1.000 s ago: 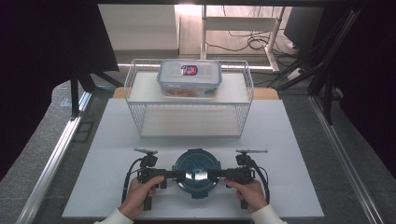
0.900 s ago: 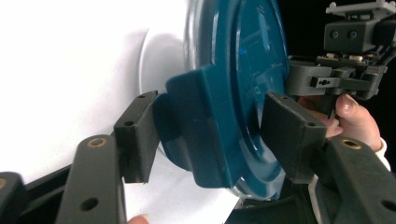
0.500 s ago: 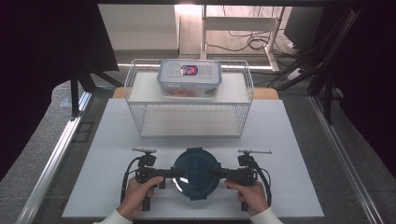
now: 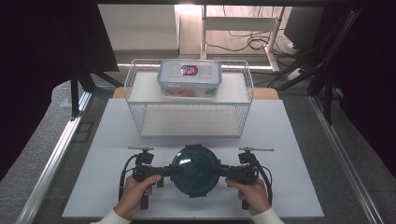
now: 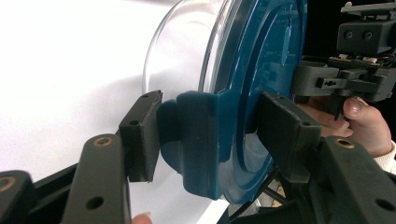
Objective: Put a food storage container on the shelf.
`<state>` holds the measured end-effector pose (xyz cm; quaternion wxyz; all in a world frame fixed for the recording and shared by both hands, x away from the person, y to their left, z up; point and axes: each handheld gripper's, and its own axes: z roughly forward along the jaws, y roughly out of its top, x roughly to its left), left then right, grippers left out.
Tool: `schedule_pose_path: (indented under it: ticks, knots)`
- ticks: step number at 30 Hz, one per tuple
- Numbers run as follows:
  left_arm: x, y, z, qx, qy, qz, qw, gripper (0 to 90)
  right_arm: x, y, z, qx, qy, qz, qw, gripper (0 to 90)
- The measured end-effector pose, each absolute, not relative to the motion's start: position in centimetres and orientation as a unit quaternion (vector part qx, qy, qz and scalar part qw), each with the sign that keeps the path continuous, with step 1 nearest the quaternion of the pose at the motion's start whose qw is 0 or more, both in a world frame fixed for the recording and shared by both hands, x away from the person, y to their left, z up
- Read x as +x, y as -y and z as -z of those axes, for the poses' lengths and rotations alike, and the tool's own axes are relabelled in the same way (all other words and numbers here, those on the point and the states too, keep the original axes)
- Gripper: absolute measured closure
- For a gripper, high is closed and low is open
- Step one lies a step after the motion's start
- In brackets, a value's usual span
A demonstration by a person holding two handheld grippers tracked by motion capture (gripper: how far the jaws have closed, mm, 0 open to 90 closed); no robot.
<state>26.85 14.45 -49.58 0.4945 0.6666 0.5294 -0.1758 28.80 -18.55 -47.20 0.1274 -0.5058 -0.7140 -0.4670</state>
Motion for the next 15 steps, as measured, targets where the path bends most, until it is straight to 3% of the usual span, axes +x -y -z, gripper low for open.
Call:
schedule_pose_path:
  ticks: [15]
  knots:
    - [27.43,-15.18,48.64,0.672,-0.519,0.166,0.502,41.7,29.36,17.76,46.15,-0.494,0.722,0.47,0.118,43.3]
